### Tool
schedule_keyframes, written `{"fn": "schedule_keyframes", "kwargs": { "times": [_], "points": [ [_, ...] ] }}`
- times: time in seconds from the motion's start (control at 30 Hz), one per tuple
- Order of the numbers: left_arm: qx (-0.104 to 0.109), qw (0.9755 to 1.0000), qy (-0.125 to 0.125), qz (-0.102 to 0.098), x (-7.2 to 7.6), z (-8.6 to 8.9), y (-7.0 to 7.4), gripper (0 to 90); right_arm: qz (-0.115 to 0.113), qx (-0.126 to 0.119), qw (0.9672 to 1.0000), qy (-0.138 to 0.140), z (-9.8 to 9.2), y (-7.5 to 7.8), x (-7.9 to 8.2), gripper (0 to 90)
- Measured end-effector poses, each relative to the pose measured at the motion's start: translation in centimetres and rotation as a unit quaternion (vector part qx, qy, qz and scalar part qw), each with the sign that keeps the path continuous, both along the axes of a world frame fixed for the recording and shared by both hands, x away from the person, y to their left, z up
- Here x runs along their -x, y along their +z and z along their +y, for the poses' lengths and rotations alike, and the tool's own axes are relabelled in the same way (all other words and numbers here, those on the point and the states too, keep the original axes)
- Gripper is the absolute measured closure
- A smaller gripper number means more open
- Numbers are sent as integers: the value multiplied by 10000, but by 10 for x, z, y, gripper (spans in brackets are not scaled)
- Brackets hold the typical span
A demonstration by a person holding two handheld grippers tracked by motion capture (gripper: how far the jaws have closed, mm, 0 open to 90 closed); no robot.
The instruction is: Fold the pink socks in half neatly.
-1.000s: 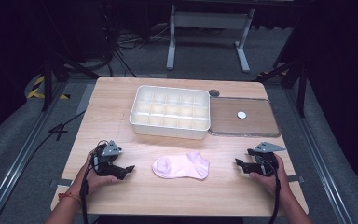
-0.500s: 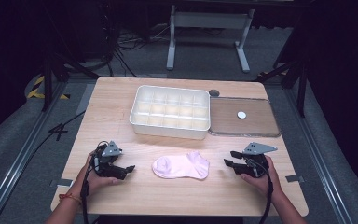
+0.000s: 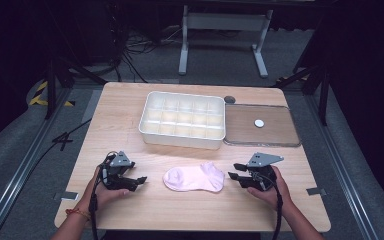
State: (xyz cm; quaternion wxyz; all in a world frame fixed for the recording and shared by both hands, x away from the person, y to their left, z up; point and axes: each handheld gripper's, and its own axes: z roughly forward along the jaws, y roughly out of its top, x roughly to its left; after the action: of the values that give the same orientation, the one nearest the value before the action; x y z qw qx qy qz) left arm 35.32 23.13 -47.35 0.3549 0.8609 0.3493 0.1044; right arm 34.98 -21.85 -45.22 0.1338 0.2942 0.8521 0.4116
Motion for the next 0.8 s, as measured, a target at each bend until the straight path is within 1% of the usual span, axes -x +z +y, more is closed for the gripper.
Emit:
{"fn": "schedule_keyframes", "kwargs": {
  "times": [0.03,0.07,0.1,0.17,0.2,0.23,0.3,0.33,0.37,0.43,0.5,0.53,0.6,0.63,0.67,0.7,0.73,0.77,0.8],
  "points": [
    [59,10000,-24,21,1,-2,2,281,-8,6,10000,82,4,2,-1,622],
    [59,10000,-24,21,1,-2,2,294,-1,-6,9999,125,7,3,-1,641],
    [224,9997,-11,47,2,-6,7,310,-6,-9,9998,185,10,4,-2,657],
    [341,9994,-7,13,2,-12,12,328,1,15,9996,289,17,4,-3,666],
    [418,9991,-17,28,2,-16,14,331,6,64,9994,342,23,4,-4,679],
    [486,9988,37,52,3,-21,15,340,-7,101,9989,464,28,4,-5,697],
    [512,9986,-124,43,3,-29,19,341,-29,240,9976,644,41,3,-6,725],
    [519,9986,-135,41,3,-34,20,347,-54,307,9967,744,47,2,-7,740],
    [519,9986,-135,41,3,-34,20,351,-54,307,9967,744,47,2,-7,740],
    [597,9980,-194,82,2,-46,22,356,-75,340,9951,926,61,0,-8,768],
    [545,9983,-169,88,2,-52,23,364,-34,375,9935,1078,72,-4,-10,773],
    [524,9984,-186,79,1,-53,24,366,-16,393,9931,1103,75,-5,-10,775],
    [644,9977,-157,130,0,-58,24,370,19,434,9920,1187,84,-9,-10,780],
    [618,9979,-183,116,0,-64,23,373,52,431,9917,1207,87,-10,-9,780],
    [576,9981,-192,111,0,-66,23,373,61,476,9911,1242,92,-13,-9,784],
    [475,9986,-201,111,0,-69,21,375,88,504,9904,1286,95,-16,-8,784],
    [438,9988,-169,116,0,-71,19,378,148,527,9898,1314,98,-19,-6,784],
    [366,9991,-162,138,0,-73,16,380,139,542,9897,1316,99,-21,-6,786],
    [309,9992,-184,146,-1,-74,14,380,159,470,9902,1304,99,-22,-5,785]
  ]
}}
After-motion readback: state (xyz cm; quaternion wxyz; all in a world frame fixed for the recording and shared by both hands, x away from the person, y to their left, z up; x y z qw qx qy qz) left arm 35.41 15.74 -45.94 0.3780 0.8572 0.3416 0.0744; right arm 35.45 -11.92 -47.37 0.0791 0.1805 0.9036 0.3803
